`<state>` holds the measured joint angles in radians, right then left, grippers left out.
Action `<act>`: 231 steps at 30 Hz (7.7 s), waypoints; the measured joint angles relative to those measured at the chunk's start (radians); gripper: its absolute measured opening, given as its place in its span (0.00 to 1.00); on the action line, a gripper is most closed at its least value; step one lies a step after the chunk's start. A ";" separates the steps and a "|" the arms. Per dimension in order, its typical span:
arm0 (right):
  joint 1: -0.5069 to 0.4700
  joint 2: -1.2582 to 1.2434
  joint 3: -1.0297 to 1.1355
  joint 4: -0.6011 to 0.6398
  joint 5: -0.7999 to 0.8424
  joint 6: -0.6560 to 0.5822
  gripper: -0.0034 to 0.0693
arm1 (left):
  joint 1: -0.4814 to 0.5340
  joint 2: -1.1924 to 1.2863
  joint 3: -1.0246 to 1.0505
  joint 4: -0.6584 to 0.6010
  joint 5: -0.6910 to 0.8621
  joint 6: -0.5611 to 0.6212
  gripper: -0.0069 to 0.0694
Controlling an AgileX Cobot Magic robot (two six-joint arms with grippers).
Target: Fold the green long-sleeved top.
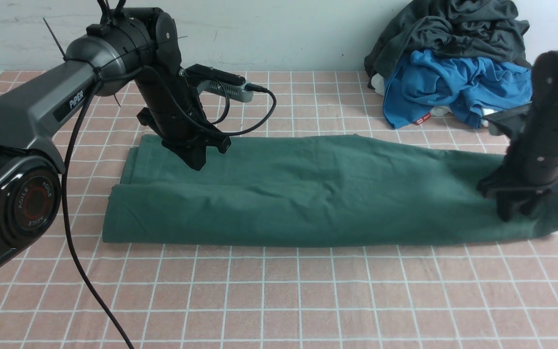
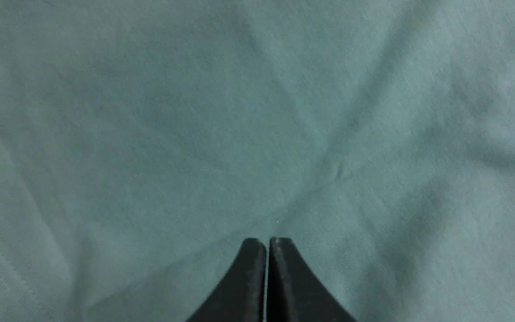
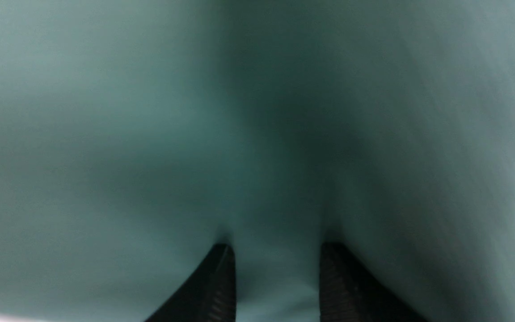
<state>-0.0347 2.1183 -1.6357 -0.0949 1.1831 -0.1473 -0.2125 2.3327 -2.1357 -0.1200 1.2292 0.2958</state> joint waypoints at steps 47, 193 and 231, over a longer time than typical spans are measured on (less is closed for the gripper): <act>-0.069 0.052 -0.006 0.124 -0.078 0.088 0.31 | 0.082 0.000 0.000 -0.130 0.001 0.070 0.09; 0.625 -1.451 0.722 0.356 -0.480 -0.104 0.03 | 0.130 -2.254 1.479 -0.074 -0.153 -0.027 0.09; -0.075 -2.129 1.658 0.090 -0.820 0.287 0.03 | 0.130 -2.254 1.479 -0.077 -0.149 -0.027 0.09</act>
<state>-0.1096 -0.0106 0.0222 -0.0053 0.3627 0.1396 -0.0826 0.0787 -0.6572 -0.1974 1.0799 0.2684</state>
